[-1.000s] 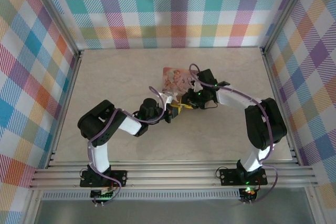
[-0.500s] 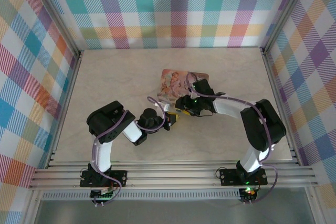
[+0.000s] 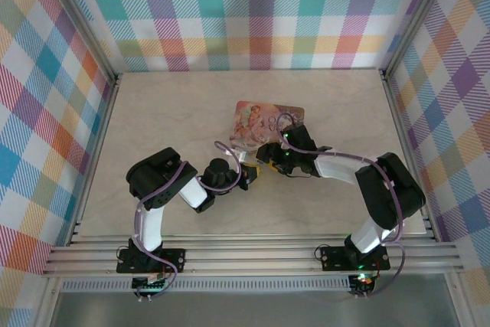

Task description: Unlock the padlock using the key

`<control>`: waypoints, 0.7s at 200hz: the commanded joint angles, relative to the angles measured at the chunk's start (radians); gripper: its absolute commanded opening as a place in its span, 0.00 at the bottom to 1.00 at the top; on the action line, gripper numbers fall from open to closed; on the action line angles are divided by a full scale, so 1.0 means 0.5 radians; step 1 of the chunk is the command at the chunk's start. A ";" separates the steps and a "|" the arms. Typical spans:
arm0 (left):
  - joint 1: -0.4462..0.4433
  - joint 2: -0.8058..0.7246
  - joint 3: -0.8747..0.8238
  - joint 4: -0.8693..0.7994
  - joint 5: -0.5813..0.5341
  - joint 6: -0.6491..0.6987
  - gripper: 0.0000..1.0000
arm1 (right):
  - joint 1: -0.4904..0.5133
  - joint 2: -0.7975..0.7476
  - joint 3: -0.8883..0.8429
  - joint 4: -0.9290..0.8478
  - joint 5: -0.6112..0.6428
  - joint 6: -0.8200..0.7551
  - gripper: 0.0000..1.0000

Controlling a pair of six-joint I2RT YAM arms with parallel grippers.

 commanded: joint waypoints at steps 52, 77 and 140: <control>-0.024 -0.046 -0.002 -0.210 0.048 -0.057 0.00 | 0.048 0.169 -0.070 0.036 0.111 0.162 0.57; -0.021 -0.082 -0.002 -0.240 0.073 -0.045 0.00 | 0.065 0.217 -0.060 0.075 0.107 0.169 0.54; -0.009 -0.164 0.010 -0.322 0.122 -0.017 0.00 | 0.088 0.245 -0.059 0.035 0.108 0.184 0.34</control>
